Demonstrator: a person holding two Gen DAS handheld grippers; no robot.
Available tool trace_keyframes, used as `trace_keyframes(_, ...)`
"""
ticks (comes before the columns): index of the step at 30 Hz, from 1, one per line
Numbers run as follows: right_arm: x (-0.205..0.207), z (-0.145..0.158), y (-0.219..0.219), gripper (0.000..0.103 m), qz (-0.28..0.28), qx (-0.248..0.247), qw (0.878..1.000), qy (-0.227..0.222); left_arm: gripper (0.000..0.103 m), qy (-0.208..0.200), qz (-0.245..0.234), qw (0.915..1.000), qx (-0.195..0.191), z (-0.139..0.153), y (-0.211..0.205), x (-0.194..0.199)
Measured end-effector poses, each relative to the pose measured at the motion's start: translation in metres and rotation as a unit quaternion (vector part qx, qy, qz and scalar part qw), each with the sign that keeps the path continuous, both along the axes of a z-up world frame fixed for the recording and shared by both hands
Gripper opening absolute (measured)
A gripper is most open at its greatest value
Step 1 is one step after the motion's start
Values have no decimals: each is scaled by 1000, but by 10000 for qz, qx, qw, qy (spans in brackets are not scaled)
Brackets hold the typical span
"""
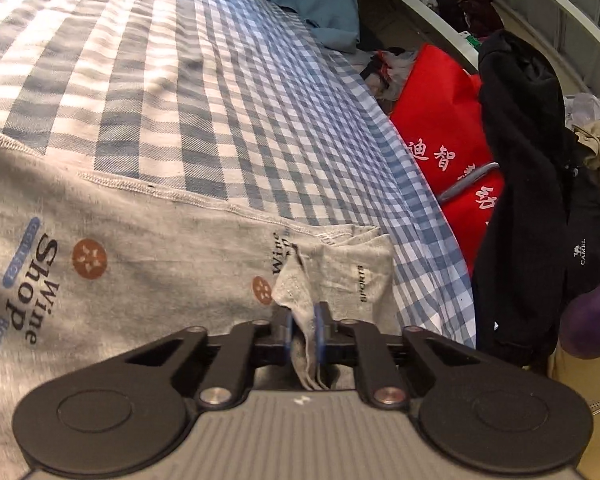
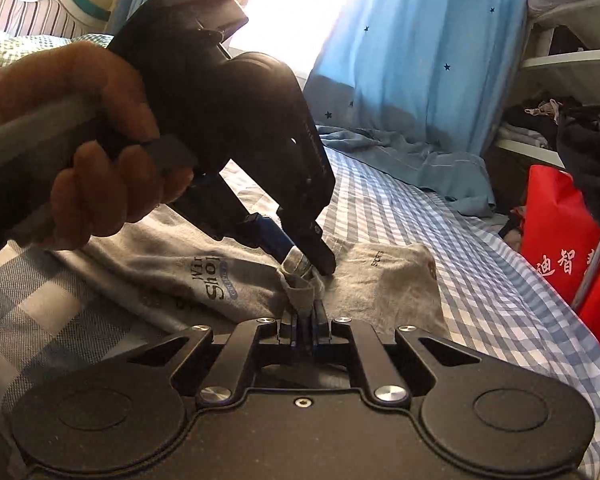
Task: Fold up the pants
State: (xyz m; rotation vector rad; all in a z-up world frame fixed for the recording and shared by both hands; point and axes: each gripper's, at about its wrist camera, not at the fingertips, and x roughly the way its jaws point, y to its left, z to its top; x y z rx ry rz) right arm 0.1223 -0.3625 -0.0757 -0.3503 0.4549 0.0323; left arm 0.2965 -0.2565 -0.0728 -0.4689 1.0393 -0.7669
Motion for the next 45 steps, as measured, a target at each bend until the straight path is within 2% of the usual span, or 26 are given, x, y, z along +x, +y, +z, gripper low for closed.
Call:
trace_keyframes(2,-2,-2,2,6,-12,-14,10000,-6,7,-213,11,9997,102,7,-3,-5)
trace_keyframes(5,-10,-1,2,6,-87,42,9999,-56,6,-743,-1,9968,303,22,-6,-19)
trace_keyframes(9,-13,2,1,6,-171,114,9997,-144,6,-1500,-141,9865,639,44,-15,-39)
trace_keyframes(12,-18,6,4,5,-156,123,9996,-213,6,-1776,-185,9809,776,56,-16,-49)
trace_keyframes(16,-23,15,11,4,-59,135,9995,-281,5,-1872,-175,9790,791,68,-5,-56)
trace_keyframes(20,-28,27,30,4,118,164,9992,-337,5,-1919,-142,9779,816,77,22,-58)
trace_keyframes(30,-33,52,109,4,932,339,9948,-218,5,-1700,125,9816,866,87,127,-61)
trace_keyframes(38,-29,56,182,4,1598,401,9863,-9,5,-1662,464,9797,1019,78,206,-68)
trace_keyframes(45,-17,48,222,4,1872,433,9811,220,5,-1556,592,9797,1120,65,245,-63)
